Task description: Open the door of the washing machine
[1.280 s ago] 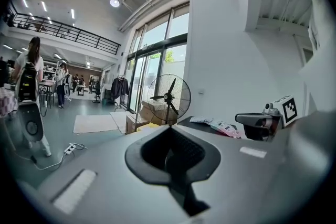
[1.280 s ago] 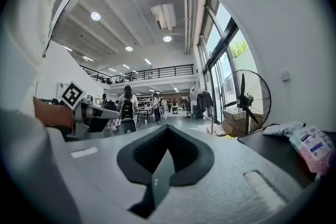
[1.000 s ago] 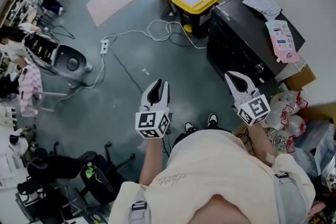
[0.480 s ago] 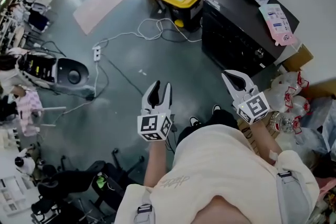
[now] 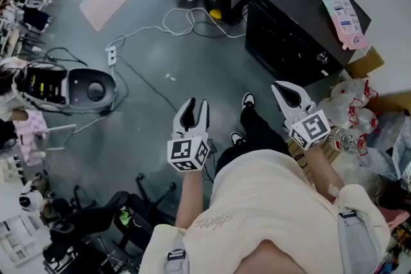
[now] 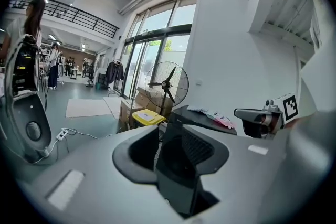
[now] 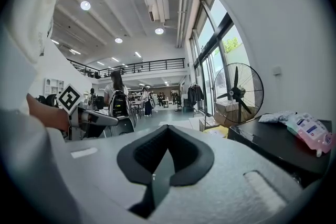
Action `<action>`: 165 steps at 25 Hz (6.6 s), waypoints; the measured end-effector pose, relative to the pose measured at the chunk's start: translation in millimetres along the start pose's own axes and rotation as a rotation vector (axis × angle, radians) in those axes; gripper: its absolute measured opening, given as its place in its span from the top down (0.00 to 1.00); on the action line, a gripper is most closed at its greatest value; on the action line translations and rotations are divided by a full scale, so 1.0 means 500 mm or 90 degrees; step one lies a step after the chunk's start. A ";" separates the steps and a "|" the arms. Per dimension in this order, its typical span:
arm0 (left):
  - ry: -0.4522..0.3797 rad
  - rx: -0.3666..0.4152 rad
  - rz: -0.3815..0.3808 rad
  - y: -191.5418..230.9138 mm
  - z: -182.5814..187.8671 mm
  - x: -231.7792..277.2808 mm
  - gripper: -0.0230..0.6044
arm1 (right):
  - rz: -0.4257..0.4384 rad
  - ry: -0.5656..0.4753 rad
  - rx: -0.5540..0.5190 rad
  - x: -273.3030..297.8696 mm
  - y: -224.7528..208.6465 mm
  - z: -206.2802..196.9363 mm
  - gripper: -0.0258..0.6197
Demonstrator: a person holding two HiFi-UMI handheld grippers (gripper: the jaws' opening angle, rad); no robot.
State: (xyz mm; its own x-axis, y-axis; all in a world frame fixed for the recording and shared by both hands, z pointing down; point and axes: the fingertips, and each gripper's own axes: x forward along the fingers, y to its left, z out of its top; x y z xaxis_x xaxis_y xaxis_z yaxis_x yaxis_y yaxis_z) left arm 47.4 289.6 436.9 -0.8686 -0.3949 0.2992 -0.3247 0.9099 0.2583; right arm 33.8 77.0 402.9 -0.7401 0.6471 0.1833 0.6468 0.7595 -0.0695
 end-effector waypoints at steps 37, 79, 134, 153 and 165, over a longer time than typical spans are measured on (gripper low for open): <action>0.030 0.067 -0.144 0.202 0.273 0.577 0.72 | -0.146 -0.006 0.063 0.423 -0.409 0.022 0.96; 0.103 0.240 -0.510 0.070 0.342 0.955 0.74 | -0.565 -0.086 0.104 0.357 -0.566 0.006 0.96; 0.572 0.685 -0.870 -0.049 -0.514 1.203 0.72 | -1.033 0.011 0.354 0.320 -0.318 -0.130 0.96; 0.600 0.773 -0.870 -0.053 -0.581 1.204 0.82 | -1.057 0.004 0.399 0.319 -0.304 -0.175 0.96; 0.643 0.782 -0.905 -0.010 -0.602 1.126 0.82 | -1.072 0.006 0.385 0.310 -0.298 -0.166 0.96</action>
State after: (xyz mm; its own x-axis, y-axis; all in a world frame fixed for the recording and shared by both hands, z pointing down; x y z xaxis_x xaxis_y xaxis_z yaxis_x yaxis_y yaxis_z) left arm -327.3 24.6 880.3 0.4385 -0.2496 0.8634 -0.7932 -0.5591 0.2412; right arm -161.8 58.7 523.2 -0.4630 -0.7731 0.4335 -0.8815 0.4529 -0.1339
